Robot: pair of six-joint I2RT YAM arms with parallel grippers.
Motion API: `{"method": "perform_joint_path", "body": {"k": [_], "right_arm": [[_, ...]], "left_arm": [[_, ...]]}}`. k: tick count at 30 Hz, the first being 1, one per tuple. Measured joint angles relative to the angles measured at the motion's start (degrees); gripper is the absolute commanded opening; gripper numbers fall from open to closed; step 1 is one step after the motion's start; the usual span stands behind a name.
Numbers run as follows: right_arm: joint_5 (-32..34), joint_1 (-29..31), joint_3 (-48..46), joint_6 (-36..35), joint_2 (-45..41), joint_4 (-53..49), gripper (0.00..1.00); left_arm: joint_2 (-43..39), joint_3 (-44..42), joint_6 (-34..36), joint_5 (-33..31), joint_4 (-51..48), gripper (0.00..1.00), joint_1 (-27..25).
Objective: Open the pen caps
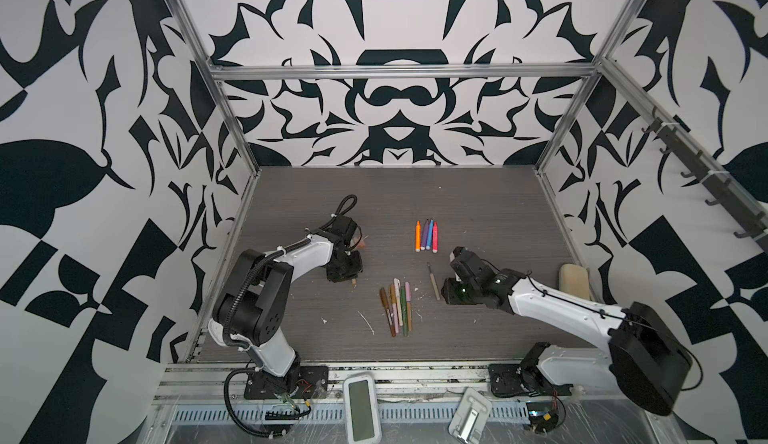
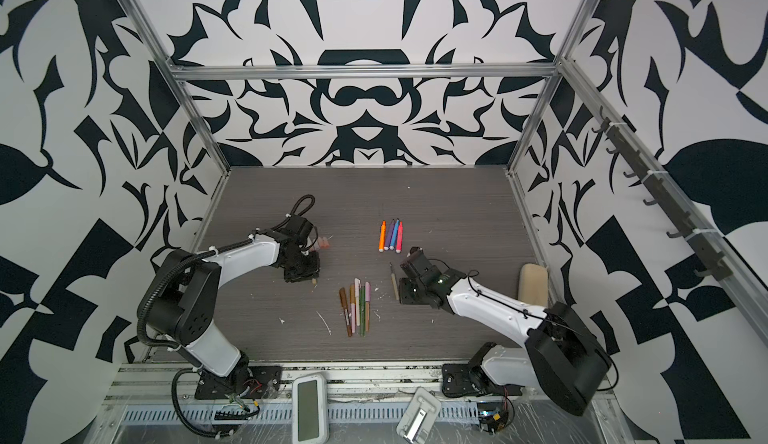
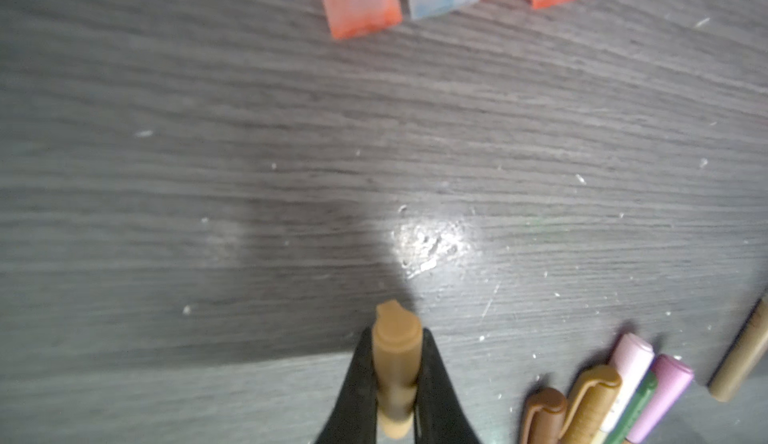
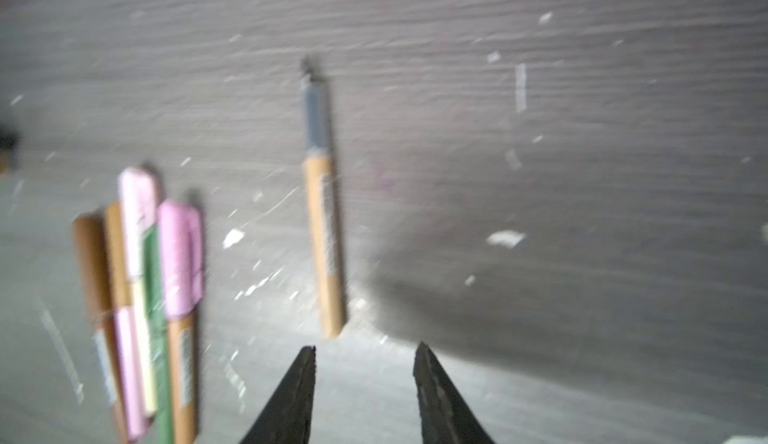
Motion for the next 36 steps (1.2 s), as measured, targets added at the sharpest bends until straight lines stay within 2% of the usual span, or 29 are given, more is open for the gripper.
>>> {"method": "perform_joint_path", "body": {"k": [2,6,11,15,24,28,35,36], "right_arm": [[1.2,5.03,-0.44,2.58,-1.22,0.02,0.37],[3.32,14.58,-0.48,7.69,0.79,0.85,0.35],[5.11,20.59,1.95,11.34,9.31,1.4,0.35],[6.25,22.1,5.92,12.31,14.86,1.49,0.35],[7.32,22.82,11.52,12.87,19.45,1.66,0.34],[8.98,22.84,13.73,13.14,22.12,-0.48,0.23],[11.89,22.99,16.17,14.67,25.09,-5.01,0.2],[12.09,23.08,16.33,14.71,25.14,-5.42,0.11]], "left_arm": [[0.0,0.24,0.28,-0.11,-0.11,0.32,0.0],[-0.33,0.35,0.52,-0.15,-0.42,0.36,-0.02],[-3.98,0.35,0.5,-0.11,-1.57,0.37,-0.11],[-9.99,0.33,0.48,0.11,-2.16,0.38,-0.11],[-20.9,-2.82,0.13,3.17,-2.1,0.37,-0.11],[-23.34,-4.48,-0.15,4.28,-2.01,0.37,-0.11],[-23.76,-4.52,-0.17,5.18,-1.86,0.37,-0.11],[-23.76,-4.55,-0.26,5.38,-1.86,0.37,-0.11]]}}
